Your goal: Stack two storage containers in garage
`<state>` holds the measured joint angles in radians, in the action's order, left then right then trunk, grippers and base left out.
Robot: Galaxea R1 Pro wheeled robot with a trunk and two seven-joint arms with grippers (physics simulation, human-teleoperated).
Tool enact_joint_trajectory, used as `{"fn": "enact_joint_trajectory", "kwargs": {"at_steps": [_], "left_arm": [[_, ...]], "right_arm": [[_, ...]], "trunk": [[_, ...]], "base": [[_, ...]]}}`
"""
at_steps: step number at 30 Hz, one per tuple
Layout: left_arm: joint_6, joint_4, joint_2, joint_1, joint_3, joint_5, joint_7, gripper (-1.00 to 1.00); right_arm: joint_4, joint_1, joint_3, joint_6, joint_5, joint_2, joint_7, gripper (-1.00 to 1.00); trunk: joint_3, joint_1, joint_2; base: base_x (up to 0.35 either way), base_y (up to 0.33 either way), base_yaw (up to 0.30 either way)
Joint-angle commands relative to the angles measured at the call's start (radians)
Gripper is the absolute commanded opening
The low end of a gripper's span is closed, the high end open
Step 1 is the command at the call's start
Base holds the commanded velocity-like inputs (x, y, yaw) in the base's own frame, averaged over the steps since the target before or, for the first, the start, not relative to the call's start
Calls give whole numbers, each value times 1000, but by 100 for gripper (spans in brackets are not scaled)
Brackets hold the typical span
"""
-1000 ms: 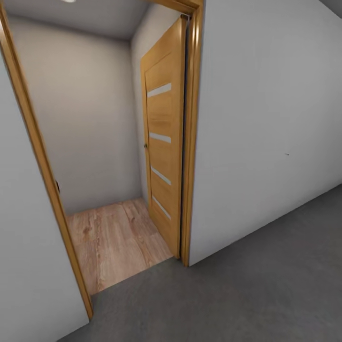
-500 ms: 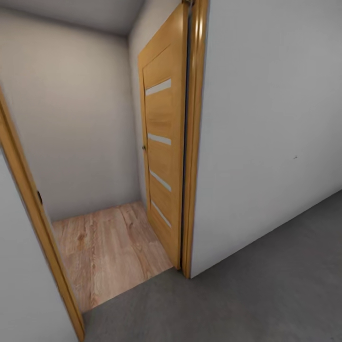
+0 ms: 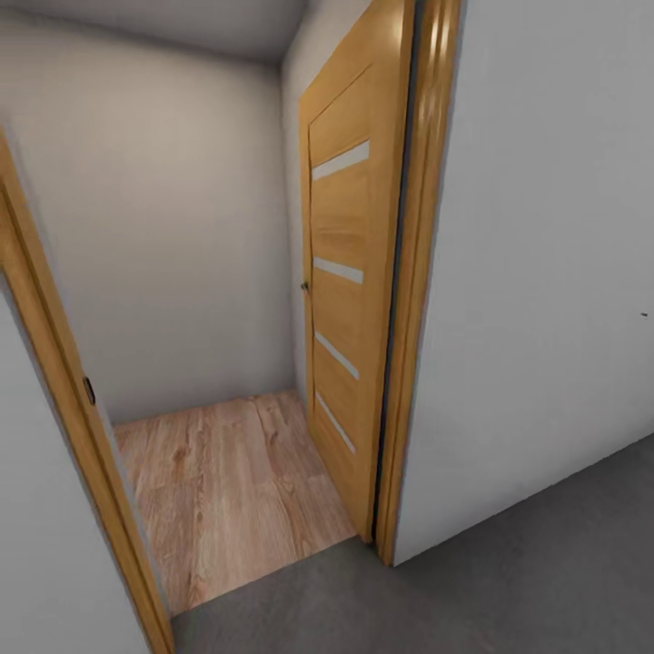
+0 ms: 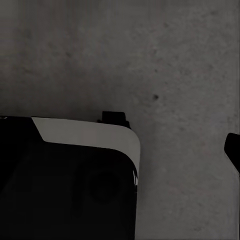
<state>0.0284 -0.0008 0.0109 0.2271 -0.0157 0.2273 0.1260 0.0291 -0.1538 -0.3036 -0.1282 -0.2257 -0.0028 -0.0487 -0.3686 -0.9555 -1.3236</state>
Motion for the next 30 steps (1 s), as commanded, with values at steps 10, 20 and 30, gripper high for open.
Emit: {"fn": "enact_joint_trajectory", "kwargs": {"at_steps": [10,20,30], "left_arm": [[3,1,0,1,-2,6,1,100],[15,1,-5,0,-3,7,1,100],[15,1,-3,-2,-2,9,0,100]], "right_arm": [[3,-1,-13,-3,-7,-2,-7,100],[3,0,-18,-5,-3,-6,-13,100],[3,0,-14,-2,0,-1,-11,100]], "trunk": [[-1,-1,-1],[-1,-1,-1],[-1,-1,-1]], "base": [[324,0,98],[194,0,3],[111,-78,0]]}}
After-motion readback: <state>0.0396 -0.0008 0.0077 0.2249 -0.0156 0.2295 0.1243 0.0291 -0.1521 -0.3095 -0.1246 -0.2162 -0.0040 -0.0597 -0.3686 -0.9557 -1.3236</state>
